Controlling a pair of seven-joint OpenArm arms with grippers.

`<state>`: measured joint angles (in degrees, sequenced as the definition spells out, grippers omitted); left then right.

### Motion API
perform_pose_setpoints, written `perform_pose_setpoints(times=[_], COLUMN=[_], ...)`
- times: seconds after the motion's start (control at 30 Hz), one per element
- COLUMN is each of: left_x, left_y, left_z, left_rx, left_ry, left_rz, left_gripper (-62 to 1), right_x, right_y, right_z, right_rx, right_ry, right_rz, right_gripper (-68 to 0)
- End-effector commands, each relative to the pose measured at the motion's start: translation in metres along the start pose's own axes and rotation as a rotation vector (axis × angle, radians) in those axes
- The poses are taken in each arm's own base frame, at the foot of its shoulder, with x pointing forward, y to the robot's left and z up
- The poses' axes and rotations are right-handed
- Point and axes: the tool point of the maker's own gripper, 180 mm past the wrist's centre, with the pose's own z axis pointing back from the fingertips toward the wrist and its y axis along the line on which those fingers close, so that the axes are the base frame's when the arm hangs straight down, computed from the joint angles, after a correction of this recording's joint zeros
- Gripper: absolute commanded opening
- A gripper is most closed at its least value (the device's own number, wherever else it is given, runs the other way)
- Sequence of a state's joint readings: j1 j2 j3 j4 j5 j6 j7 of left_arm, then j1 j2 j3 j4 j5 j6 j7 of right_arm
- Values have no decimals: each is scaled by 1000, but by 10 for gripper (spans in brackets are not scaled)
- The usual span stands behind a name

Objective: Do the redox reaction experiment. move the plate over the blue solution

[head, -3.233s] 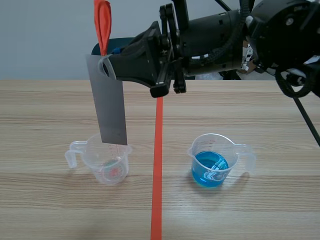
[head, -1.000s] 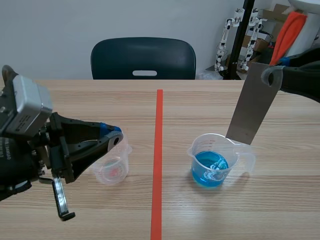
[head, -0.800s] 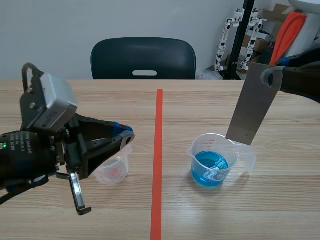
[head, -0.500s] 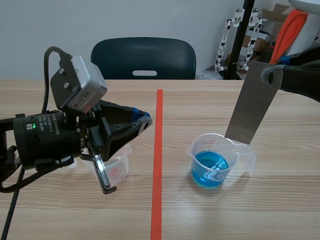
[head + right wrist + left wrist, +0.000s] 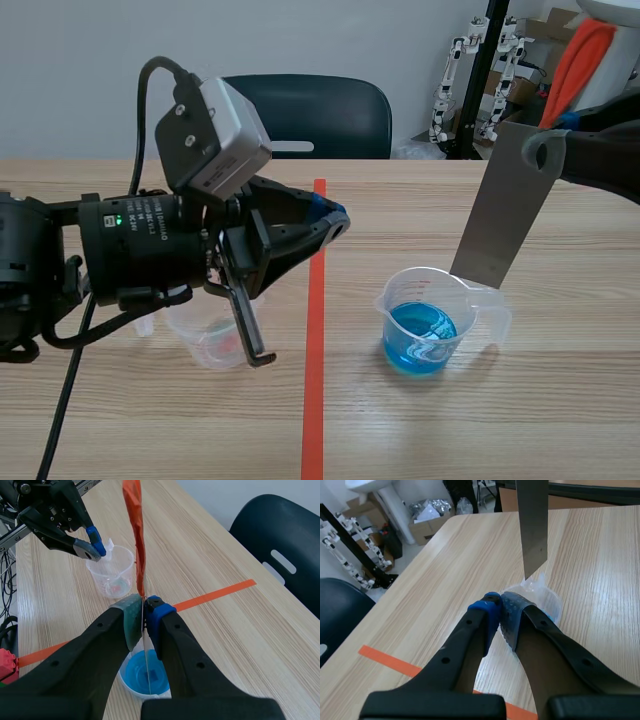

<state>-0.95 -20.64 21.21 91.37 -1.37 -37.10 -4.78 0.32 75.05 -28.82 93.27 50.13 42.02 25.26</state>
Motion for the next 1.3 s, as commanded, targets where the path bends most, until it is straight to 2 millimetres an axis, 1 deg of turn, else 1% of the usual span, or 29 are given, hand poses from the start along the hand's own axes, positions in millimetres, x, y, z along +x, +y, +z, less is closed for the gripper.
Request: perform_pose_setpoints(times=[0.0, 0.2, 0.37, 0.5, 0.73, 1.27], left_x=[4, -8, -6, -2, -3, -5], left_y=[2, 3, 2, -5, -14, -15], left_z=[0, 1, 0, -3, -6, -7], left_rx=[9, 13, 14, -19, -51, -55], left_ry=[-22, -9, -39, -54, -45, -34], left_rz=[4, 35, 49, 61, 53, 54], left_gripper=[-583, -583, -582, -581, -581, -581], right_x=[19, 19, 19, 19, 19, 19], right_y=[-4, -4, -4, -4, -4, -4], right_z=[0, 0, 0, 0, 0, 0], right_rx=[-4, -4, -4, -4, -4, -4], right_ry=[-45, -46, -46, -45, -45, -45], right_rz=[34, 34, 34, 34, 34, 34], right_gripper=[-669, -669, -669, -669, -669, -669])
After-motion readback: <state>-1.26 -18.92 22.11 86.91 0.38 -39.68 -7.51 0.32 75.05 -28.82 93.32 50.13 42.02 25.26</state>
